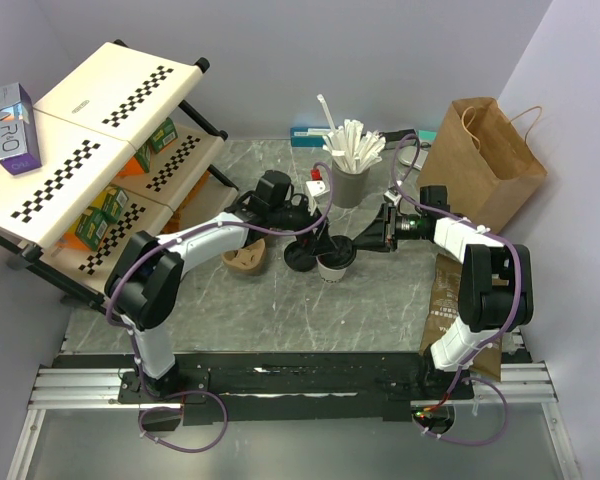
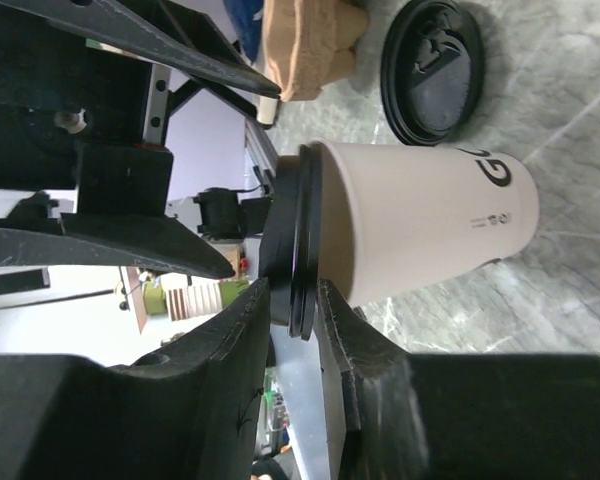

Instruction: Pack the takeout coffee

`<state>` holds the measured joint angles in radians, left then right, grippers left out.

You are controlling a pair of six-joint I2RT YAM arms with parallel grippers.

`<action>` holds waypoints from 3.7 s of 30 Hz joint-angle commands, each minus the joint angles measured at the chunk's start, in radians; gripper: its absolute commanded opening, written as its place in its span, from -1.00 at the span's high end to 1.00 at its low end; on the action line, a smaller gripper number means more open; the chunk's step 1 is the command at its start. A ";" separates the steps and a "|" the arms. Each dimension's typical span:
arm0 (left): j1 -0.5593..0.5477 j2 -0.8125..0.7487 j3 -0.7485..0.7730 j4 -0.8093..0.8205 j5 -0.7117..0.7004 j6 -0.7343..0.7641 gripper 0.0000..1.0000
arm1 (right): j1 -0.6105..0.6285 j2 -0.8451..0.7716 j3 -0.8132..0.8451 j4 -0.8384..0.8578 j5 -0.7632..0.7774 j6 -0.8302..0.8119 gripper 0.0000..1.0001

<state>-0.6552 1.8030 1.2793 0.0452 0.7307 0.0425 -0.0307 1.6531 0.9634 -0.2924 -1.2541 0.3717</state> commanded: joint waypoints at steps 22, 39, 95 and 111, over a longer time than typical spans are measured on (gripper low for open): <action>-0.006 0.021 -0.015 0.015 -0.014 0.002 -0.82 | 0.000 0.002 0.066 -0.093 0.082 -0.077 0.29; -0.003 -0.002 -0.044 0.015 -0.033 0.003 -0.82 | 0.026 0.025 0.104 -0.122 0.108 -0.099 0.28; 0.121 0.098 0.046 0.084 -0.042 -0.214 -0.79 | 0.103 0.025 0.153 -0.160 0.131 -0.134 0.21; 0.146 0.140 0.074 0.108 0.007 -0.250 -0.77 | 0.141 0.034 0.176 -0.183 0.150 -0.171 0.17</action>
<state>-0.5117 1.9400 1.3193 0.1093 0.6952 -0.1822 0.1032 1.6737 1.0836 -0.4633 -1.1095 0.2222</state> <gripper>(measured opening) 0.887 0.411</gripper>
